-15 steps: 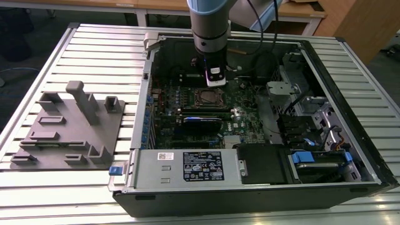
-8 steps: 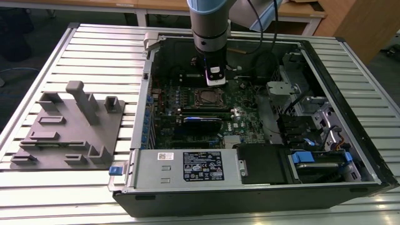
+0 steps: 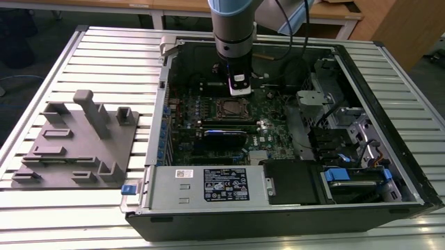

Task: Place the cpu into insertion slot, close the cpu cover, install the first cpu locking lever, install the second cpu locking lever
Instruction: 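Install the first cpu locking lever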

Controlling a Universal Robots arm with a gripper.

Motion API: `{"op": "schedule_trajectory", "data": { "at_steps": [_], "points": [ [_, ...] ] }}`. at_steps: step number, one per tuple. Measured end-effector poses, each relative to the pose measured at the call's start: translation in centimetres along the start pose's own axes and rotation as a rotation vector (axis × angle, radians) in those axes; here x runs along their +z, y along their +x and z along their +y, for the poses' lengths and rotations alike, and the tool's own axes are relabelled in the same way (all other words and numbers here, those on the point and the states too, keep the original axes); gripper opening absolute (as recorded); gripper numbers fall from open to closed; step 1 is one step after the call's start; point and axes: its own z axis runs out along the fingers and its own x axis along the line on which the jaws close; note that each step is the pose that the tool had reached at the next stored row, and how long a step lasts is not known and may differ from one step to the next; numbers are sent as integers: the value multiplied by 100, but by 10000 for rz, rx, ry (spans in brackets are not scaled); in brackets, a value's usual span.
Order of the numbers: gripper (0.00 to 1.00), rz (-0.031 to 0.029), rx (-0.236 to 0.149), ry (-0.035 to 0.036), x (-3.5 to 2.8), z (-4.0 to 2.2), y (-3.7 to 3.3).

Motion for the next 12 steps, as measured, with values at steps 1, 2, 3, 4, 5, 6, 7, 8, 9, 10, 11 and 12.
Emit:
{"op": "schedule_trajectory", "data": {
  "at_steps": [1, 2, 3, 4, 5, 6, 7, 8, 9, 10, 11, 12],
  "points": [
    [11, -1, 0, 0, 0, -4, -2],
    [11, -2, 0, -1, 0, -7, -3],
    [11, -3, -1, -2, 0, -9, -5],
    [11, -3, 0, -2, 0, -12, -6],
    [11, -4, -1, -3, 1, -14, -7],
    [11, -5, -1, -4, 2, -16, -7],
    [11, -7, -1, -4, 3, -17, -8],
    [11, -10, -1, -4, 4, -18, -8],
    [11, -12, -3, -4, 5, -18, -8],
    [11, -12, -4, -4, 5, -19, -8],
    [11, -13, -4, -5, 6, -18, -8],
    [11, -13, -4, -6, 7, -17, -7]
  ]
}}
